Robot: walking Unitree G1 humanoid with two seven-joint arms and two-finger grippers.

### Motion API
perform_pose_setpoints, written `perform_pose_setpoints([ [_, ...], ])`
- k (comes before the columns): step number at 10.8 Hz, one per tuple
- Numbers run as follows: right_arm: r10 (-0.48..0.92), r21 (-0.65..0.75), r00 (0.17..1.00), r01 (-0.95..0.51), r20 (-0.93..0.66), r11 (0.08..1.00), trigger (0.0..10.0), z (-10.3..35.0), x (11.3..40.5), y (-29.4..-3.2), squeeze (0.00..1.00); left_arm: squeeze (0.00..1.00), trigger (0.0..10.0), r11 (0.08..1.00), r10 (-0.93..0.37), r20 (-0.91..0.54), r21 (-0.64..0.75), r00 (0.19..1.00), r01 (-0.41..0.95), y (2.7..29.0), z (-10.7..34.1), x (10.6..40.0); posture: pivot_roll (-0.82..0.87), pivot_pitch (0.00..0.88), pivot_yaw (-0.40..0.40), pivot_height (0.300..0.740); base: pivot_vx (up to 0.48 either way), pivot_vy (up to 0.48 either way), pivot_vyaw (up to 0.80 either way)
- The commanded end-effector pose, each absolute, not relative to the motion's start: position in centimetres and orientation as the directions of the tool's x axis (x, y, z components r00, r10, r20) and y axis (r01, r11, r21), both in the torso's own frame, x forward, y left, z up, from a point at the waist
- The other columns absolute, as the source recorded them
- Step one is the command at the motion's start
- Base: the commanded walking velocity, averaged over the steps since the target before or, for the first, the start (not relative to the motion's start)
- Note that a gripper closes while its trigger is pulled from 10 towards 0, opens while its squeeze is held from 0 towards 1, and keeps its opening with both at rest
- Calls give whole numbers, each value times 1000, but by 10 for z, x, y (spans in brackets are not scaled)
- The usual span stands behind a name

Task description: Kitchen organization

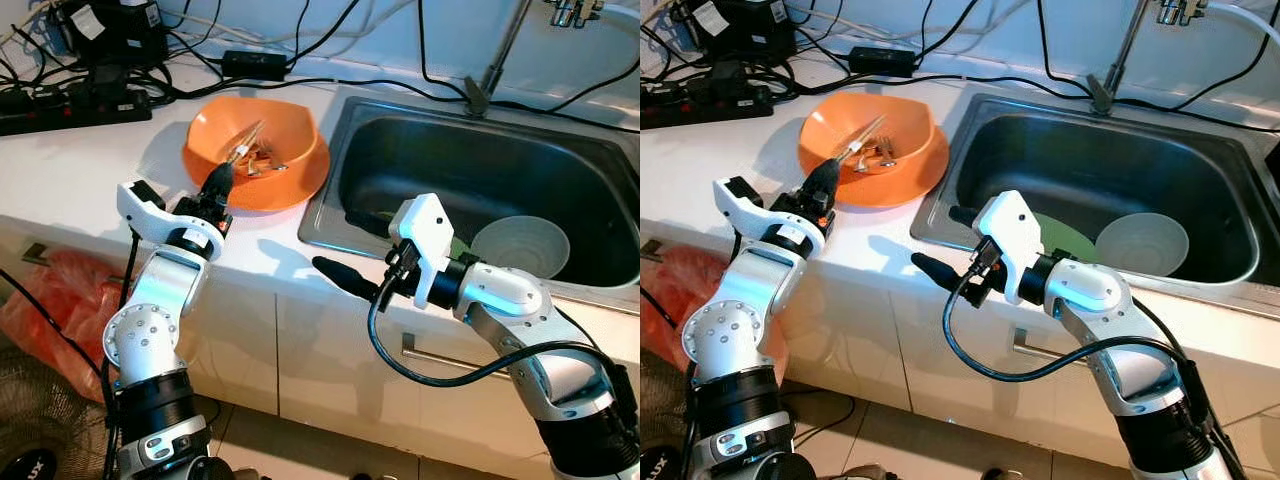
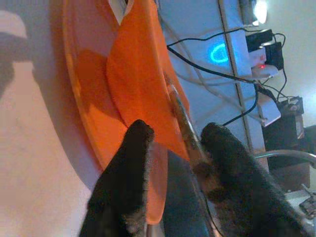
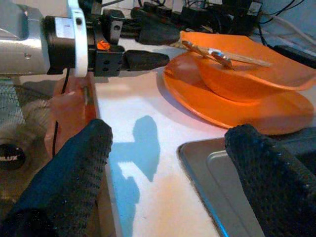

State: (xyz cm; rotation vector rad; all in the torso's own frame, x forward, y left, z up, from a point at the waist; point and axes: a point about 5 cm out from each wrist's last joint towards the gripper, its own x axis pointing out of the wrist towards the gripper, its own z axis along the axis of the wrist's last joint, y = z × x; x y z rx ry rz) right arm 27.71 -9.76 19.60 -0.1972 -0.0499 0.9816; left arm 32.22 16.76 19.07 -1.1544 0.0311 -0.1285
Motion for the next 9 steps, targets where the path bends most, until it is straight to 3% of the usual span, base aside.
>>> perform_pose_setpoints([
  [1,823,-195,567,-812,-41,550,10000,196,278,-99,0,0,0,394,-115,47,-915,992,89,167,196,324,128,61,-21,740,0,0,0],
  [9,813,-189,581,-804,-45,564,10000,192,280,-98,0,0,0,423,-53,96,-899,994,110,174,207,321,133,63,-17,740,0,0,0],
])
